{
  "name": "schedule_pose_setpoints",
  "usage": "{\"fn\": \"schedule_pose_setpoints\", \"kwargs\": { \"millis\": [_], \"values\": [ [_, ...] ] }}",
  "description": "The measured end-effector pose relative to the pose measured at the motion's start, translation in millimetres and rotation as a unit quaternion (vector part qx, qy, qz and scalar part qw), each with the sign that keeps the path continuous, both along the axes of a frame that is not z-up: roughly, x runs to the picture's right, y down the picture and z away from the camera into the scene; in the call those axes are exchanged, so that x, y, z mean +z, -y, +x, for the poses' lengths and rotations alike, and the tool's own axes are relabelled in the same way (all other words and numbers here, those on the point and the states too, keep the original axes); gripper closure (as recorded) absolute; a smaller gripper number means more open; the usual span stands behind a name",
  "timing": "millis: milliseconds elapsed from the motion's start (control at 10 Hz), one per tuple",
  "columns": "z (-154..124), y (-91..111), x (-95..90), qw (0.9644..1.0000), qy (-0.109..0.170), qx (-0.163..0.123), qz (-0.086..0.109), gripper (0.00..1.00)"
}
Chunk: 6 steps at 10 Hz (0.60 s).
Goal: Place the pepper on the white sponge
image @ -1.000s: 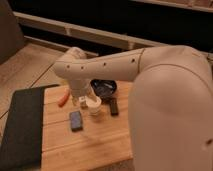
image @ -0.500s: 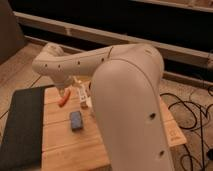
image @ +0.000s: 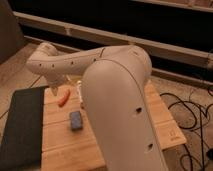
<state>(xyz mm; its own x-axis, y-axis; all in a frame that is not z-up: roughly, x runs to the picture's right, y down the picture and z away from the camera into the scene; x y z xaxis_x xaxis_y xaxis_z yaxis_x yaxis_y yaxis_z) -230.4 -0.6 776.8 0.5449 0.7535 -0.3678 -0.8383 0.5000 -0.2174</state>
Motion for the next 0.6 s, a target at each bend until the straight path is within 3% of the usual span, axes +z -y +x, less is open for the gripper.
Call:
{"fn": "schedule_pose_setpoints", "kwargs": {
  "millis": [200, 600],
  "values": [
    [-1, 0, 1.0, 1.0, 0.002, 0.004, 0.001, 0.35],
    [-19, -16, 29.6, 0.9964, 0.055, 0.064, -0.006, 0.35]
  ]
}}
